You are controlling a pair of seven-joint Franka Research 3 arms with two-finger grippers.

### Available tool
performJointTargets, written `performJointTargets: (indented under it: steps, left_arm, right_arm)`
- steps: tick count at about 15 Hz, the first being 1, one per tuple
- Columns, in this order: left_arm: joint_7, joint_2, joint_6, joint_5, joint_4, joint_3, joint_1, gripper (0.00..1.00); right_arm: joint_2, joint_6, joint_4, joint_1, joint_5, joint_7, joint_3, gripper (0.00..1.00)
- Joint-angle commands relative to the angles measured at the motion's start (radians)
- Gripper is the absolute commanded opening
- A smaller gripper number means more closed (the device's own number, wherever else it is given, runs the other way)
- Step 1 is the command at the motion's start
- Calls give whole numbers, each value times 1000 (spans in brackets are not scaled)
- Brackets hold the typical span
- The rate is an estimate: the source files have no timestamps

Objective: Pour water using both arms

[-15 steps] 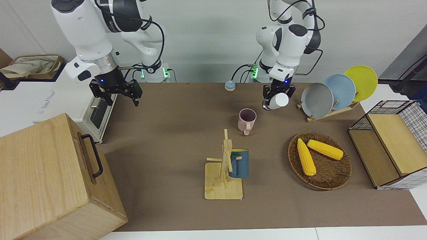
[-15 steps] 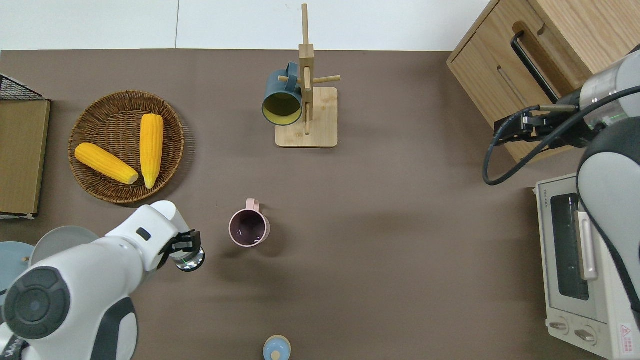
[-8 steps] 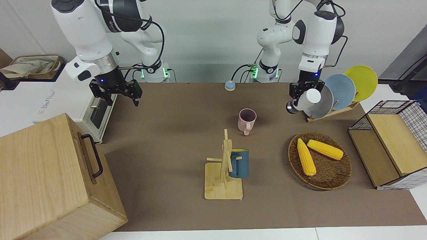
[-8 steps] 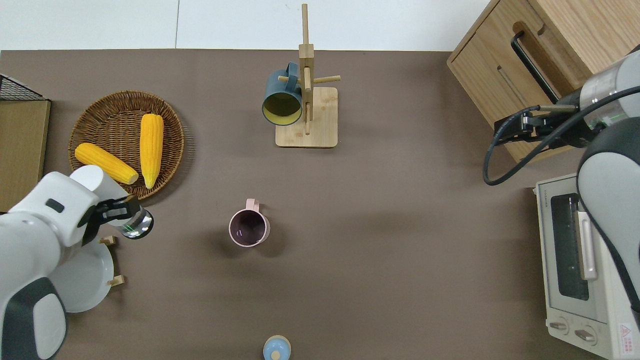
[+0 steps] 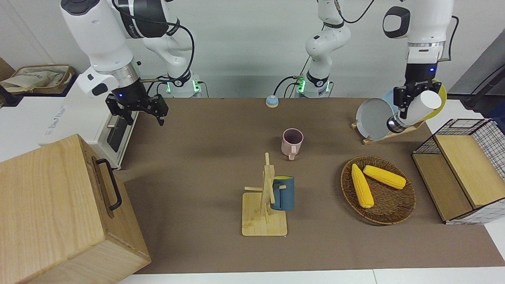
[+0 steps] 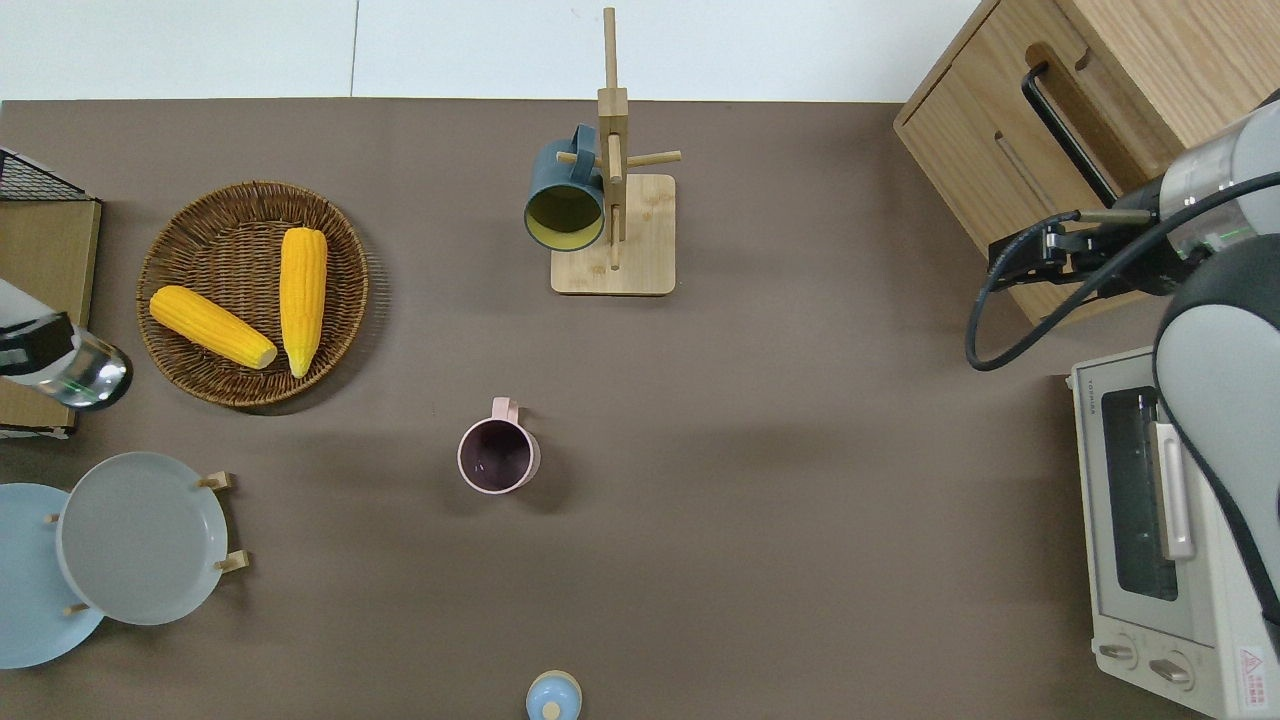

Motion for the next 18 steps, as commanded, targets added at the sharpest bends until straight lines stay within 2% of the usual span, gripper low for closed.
performJointTargets:
  steps: [1, 4, 6, 9, 11, 13, 18]
  left_arm:
    - [79, 85, -18, 12, 144, -9, 70, 0]
    - [153, 139, -3, 9, 182, -2, 107, 0]
    - [213, 188, -4, 3, 259, 18, 128, 0]
    - [265, 293, -4, 1, 386, 50, 130, 0]
    - [299, 361, -3, -17, 455, 55, 131, 0]
    - [342, 404, 8, -77, 492, 67, 147, 0]
    - [576, 470, 55, -264, 497, 69, 205, 0]
  right_arm:
    - [-25, 22, -34, -23, 18, -19, 15, 992]
    - [-25, 22, -34, -23, 18, -19, 15, 992]
    - [-25, 22, -34, -23, 18, -19, 15, 992]
    - [-25, 22, -34, -23, 18, -19, 15, 992]
    - [-25, 22, -34, -23, 18, -19, 15, 992]
    - [-25, 22, -34, -23, 18, -19, 15, 992]
    - [-25, 22, -34, -23, 18, -19, 15, 992]
